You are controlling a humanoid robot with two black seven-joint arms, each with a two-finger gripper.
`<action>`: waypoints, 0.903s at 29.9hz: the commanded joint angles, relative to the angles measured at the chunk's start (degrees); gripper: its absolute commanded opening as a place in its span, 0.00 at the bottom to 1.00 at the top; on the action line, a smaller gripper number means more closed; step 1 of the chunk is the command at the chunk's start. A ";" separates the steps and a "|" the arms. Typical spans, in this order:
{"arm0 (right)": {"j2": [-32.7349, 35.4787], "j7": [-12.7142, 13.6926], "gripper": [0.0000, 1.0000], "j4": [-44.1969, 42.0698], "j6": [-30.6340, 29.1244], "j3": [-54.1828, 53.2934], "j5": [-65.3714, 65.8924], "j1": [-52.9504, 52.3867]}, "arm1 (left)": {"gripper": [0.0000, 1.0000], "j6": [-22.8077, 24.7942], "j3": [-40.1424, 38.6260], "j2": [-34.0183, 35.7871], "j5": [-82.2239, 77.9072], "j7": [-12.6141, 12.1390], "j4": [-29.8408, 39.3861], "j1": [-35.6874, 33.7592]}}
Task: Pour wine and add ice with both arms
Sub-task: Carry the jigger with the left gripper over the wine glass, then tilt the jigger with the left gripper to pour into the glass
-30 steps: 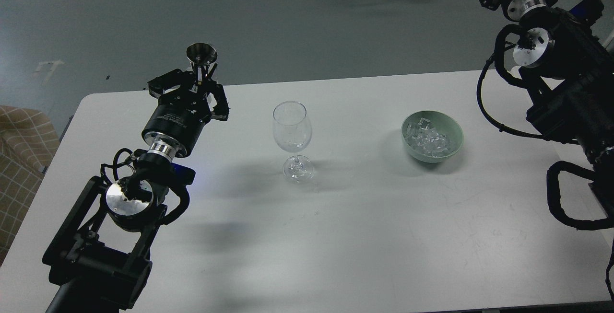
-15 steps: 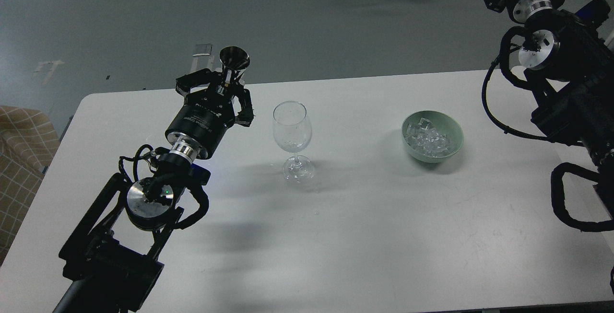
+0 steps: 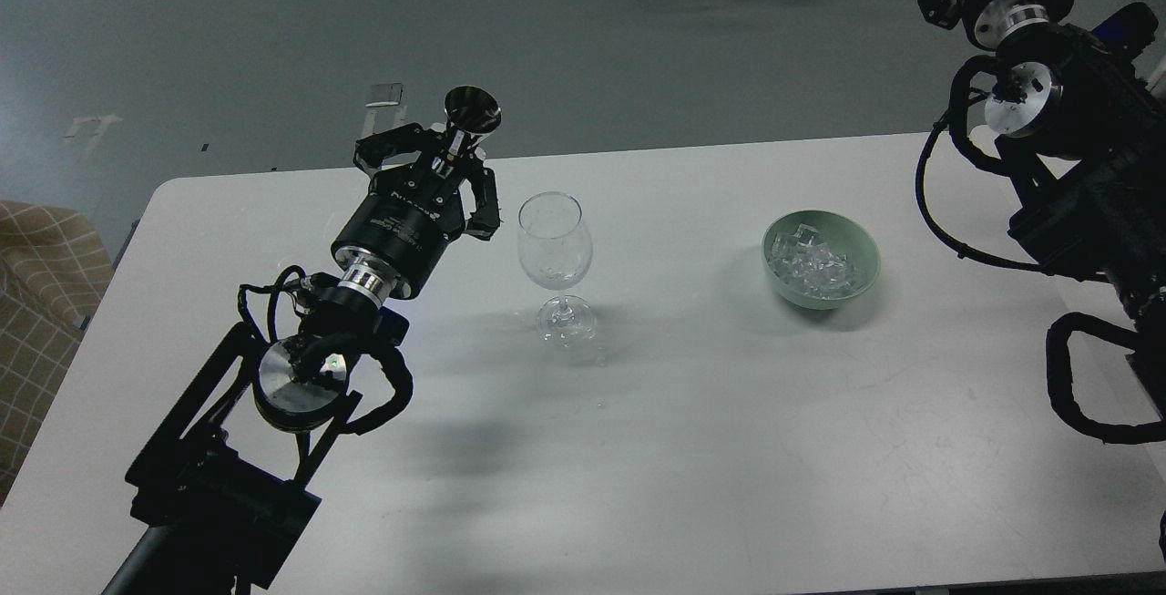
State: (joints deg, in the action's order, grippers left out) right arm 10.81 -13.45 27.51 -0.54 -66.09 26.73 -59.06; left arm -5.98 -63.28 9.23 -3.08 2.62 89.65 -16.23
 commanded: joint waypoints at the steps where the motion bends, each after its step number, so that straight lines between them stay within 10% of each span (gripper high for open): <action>1: 0.00 0.00 1.00 0.00 0.01 -0.09 0.07 0.00 | 0.09 0.00 0.61 0.00 -0.43 0.02 0.00 0.06; 27: 0.00 0.00 1.00 -0.08 -0.08 -0.09 -0.01 0.00 | 0.09 -1.41 4.92 0.17 -7.46 -0.86 -1.14 -2.05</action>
State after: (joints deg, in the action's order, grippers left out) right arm 10.81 -13.45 27.46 -0.61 -66.15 26.77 -59.05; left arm -7.37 -59.32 9.41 -9.02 1.71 88.46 -18.24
